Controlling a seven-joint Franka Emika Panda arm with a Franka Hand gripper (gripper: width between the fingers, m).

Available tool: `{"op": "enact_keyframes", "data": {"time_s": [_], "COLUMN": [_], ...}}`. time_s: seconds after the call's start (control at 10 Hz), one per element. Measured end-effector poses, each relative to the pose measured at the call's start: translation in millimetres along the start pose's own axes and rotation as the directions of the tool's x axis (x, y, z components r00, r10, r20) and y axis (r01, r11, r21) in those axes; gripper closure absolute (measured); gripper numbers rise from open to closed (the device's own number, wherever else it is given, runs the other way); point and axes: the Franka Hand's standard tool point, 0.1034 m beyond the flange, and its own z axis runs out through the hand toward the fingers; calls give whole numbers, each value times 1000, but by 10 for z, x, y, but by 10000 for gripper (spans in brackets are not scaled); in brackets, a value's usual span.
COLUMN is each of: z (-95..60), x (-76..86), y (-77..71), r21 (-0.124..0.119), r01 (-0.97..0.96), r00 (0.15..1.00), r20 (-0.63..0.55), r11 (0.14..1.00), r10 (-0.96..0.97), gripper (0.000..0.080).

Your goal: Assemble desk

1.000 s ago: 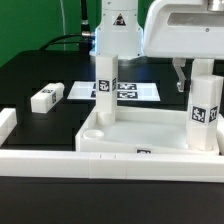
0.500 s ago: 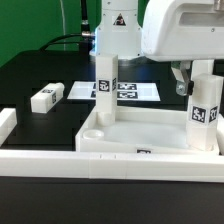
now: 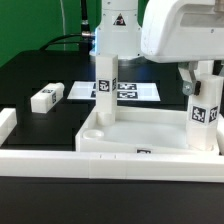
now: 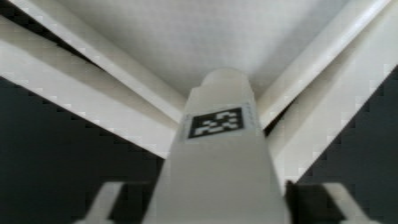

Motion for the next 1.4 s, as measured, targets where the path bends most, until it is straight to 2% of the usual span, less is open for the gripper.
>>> {"op": "enact_keyframes", "data": {"time_s": [0.3,0.6,0.9,1.0,1.2,1.4], "z": [1,12,2,2,17,21], "x": [-3,-23,-30,-29,-35,-33], "y": [8,79,85,84,72,72], "r21": [0,7,21,26,22,18], "r01": [-88,-392,-628,-716,-799,-891], "r00": [996,920,778,699,601,454], "r20": [0,2,19,25,31,34], "r11": [996,920,778,698,601,454], "r10": [88,392,628,715,798,890], "gripper": [508,508,508,508,508,508]}}
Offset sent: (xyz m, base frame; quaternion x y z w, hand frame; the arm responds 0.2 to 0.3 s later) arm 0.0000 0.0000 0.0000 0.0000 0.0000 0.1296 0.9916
